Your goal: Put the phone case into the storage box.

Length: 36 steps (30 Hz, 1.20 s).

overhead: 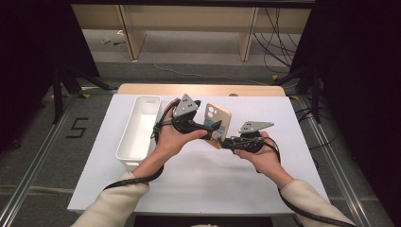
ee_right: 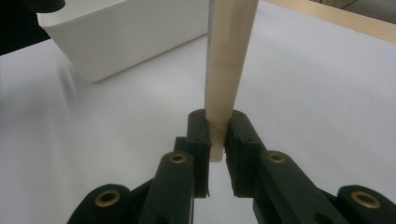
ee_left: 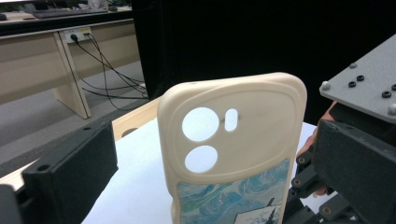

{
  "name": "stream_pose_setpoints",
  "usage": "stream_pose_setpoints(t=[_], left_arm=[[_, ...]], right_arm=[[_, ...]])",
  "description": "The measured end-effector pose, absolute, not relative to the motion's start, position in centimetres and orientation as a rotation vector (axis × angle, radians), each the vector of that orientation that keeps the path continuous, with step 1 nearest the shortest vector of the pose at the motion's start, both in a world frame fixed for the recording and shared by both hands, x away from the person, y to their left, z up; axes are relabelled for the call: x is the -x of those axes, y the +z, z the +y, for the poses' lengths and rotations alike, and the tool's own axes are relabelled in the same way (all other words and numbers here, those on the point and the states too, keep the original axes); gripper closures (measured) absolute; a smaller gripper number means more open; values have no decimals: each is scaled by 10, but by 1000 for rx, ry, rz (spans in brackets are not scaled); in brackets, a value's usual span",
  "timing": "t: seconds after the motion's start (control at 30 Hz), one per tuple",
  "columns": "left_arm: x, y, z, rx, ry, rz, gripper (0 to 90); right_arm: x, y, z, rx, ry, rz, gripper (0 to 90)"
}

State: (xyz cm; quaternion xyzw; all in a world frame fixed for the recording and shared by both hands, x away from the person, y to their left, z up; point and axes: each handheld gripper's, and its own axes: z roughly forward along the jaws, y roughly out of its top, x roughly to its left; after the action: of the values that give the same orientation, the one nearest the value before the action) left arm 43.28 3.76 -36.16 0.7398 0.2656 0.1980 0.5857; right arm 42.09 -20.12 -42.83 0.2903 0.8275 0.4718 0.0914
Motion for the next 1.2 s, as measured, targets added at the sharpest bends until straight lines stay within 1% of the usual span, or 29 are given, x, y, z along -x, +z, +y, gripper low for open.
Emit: stream_pose_setpoints(t=[0.43, 1.2], left_arm=[[-428, -368, 29, -1731, 504, 618, 0], [-427, -372, 21, -1731, 549, 629, 0]], right_arm=[[-416, -429, -190, -901, 1387, 2453, 812], [-412, -430, -185, -910, 1380, 2459, 811]])
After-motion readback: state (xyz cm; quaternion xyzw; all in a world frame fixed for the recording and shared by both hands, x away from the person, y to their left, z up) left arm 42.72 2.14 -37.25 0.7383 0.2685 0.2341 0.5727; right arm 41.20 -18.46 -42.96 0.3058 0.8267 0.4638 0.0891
